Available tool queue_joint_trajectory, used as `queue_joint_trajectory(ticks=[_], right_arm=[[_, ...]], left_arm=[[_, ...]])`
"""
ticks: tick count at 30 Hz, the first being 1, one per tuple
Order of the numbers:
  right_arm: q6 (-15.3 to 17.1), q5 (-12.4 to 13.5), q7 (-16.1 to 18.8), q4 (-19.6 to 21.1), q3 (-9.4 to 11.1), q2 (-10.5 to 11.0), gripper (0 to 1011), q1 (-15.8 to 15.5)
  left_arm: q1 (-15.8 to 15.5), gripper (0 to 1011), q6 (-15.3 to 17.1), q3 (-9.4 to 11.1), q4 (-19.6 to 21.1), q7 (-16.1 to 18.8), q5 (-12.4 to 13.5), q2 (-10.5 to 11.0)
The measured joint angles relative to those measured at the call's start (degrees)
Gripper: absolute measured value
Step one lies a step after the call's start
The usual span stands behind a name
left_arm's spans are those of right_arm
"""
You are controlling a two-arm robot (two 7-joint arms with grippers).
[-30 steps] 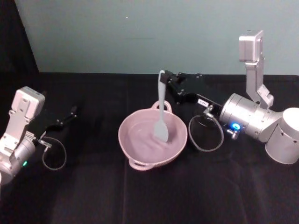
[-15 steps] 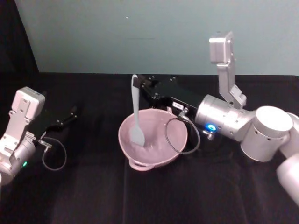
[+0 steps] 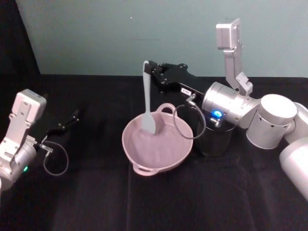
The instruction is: Use the one hand to pick up the spoon and stir the clear water in the bowl.
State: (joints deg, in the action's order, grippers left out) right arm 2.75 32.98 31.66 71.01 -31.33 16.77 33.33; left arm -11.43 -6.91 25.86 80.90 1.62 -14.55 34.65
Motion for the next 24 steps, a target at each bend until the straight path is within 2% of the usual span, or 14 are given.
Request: queue_joint_trajectory(ticks=[6, 14, 24], right_arm=[[-0.1, -0.1, -0.9, 0.3, 1.5, 1.0, 75, -0.5], [1.3, -0.1, -1.8, 4.6, 3.2, 3.9, 75, -3.5], [3.8, -0.3, -2.2, 11.6, 2.6, 6.9, 77, -7.1]], left_arm=[[0.0, 1011, 0.0, 0.0, 0.0, 0.0, 0.0, 0.0], [0.0, 1011, 0.0, 0.0, 0.0, 0.0, 0.0, 0.0], [0.0, 1011, 0.0, 0.0, 0.0, 0.0, 0.0, 0.0]])
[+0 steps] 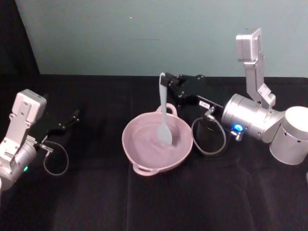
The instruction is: Use the one hand to pick up the spoon and stir the clear water in the bowl.
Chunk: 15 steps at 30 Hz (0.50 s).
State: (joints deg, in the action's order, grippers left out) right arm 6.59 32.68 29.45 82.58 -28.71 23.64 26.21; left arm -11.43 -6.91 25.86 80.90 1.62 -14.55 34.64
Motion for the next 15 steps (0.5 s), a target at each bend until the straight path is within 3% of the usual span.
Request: queue_joint_trajectory(ticks=[9, 15], right_arm=[[0.8, 0.0, 1.1, 2.5, -1.8, 0.1, 75, -0.6], [0.5, 0.0, 2.1, 0.9, -3.4, -1.6, 75, 1.1]], left_arm=[[0.0, 1011, 0.0, 0.0, 0.0, 0.0, 0.0, 0.0], [0.0, 1011, 0.0, 0.0, 0.0, 0.0, 0.0, 0.0]])
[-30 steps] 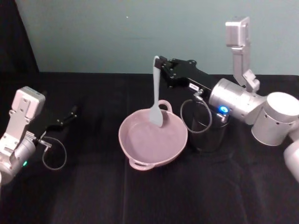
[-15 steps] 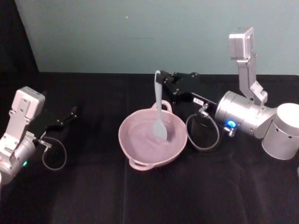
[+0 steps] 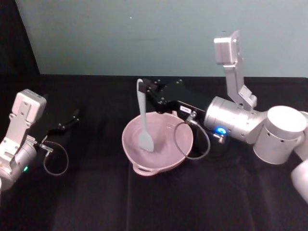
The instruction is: Use the one hand to pick up the spoon and stir the clear water in the bowl.
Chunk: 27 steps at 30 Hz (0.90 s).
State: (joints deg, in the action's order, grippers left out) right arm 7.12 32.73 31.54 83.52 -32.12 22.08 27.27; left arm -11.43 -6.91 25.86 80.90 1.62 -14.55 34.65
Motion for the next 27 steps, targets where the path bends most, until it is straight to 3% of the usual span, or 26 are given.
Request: queue_joint_trajectory(ticks=[7, 14, 21, 27], right_arm=[[-1.2, 0.4, 1.3, -6.1, -0.9, -2.9, 75, 3.7], [-2.5, 1.5, 1.7, -11.3, 0.3, -4.0, 75, 6.0], [-2.8, 1.9, 0.8, -12.0, 2.2, -2.9, 75, 5.9], [-2.4, 2.0, -0.6, -9.0, 3.5, -0.6, 75, 3.7]], left_arm=[[0.0, 1011, 0.0, 0.0, 0.0, 0.0, 0.0, 0.0], [0.0, 1011, 0.0, 0.0, 0.0, 0.0, 0.0, 0.0], [0.0, 1011, 0.0, 0.0, 0.0, 0.0, 0.0, 0.0], [0.0, 1011, 0.0, 0.0, 0.0, 0.0, 0.0, 0.0]])
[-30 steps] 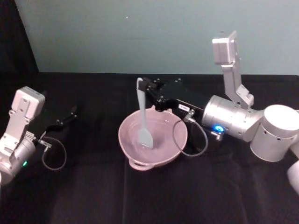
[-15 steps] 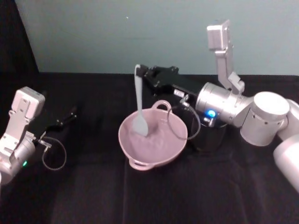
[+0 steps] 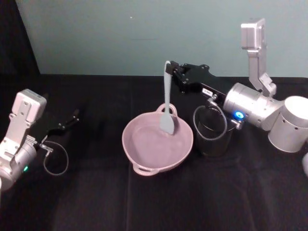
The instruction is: Use the one hand to pick up the spoon and stir the clear water in the bowl.
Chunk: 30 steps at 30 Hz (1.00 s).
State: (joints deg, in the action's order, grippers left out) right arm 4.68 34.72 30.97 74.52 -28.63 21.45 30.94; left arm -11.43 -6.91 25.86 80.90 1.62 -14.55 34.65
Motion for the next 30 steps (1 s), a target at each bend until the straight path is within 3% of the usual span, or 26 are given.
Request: queue_joint_trajectory(ticks=[7, 14, 21, 30], right_arm=[[1.1, -1.1, -1.5, 6.0, 0.2, 2.7, 75, -3.3], [2.0, -2.0, -1.4, 10.3, -1.3, 3.3, 75, -5.1], [1.9, -2.6, -0.2, 9.9, -3.6, 1.3, 75, -4.5], [0.5, -2.8, 0.8, 6.3, -4.6, -1.4, 75, -2.0]], left_arm=[[0.0, 1011, 0.0, 0.0, 0.0, 0.0, 0.0, 0.0], [0.0, 1011, 0.0, 0.0, 0.0, 0.0, 0.0, 0.0], [0.0, 1011, 0.0, 0.0, 0.0, 0.0, 0.0, 0.0], [0.0, 1011, 0.0, 0.0, 0.0, 0.0, 0.0, 0.0]])
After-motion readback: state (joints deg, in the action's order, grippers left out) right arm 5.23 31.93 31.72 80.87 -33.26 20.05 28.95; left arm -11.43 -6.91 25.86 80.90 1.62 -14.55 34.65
